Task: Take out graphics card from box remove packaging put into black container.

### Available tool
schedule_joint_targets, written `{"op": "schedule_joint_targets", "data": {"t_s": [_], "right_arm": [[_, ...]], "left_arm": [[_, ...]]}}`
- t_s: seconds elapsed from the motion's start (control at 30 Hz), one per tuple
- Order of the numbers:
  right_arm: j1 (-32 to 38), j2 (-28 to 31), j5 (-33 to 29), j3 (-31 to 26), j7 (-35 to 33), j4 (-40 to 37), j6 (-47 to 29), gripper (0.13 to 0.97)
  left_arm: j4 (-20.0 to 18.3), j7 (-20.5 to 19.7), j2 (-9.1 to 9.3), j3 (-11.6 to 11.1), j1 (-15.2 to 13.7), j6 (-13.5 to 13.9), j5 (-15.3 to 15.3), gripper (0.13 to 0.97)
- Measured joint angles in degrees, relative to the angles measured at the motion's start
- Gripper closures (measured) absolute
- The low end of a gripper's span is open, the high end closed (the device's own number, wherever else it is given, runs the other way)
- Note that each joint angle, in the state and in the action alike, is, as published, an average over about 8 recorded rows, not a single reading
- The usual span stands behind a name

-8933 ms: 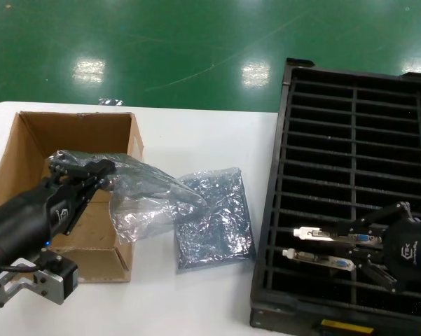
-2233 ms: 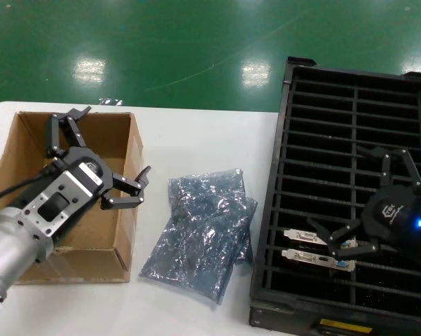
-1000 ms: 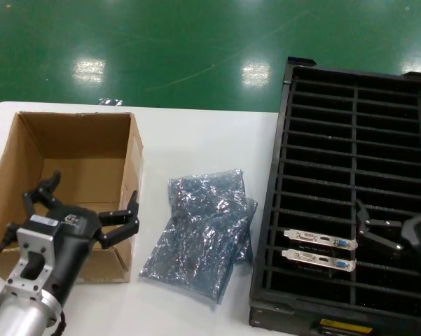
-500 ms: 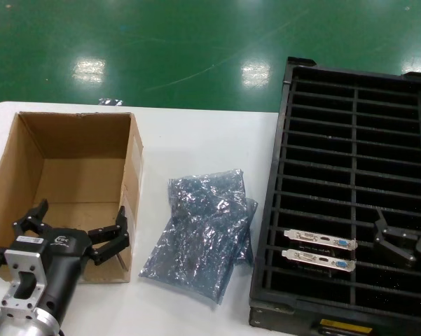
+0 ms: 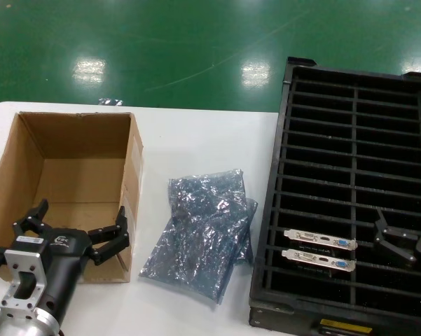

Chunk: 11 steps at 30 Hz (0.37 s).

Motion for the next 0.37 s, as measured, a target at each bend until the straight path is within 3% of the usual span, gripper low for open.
{"op": "schedule_joint_targets", "data": {"t_s": [0.37], "right_arm": [[0.00,0.00,0.00,0.00,0.00,0.00,0.00,0.129]], "left_arm": [[0.00,0.00,0.00,0.00,0.00,0.00,0.00,0.132]]}}
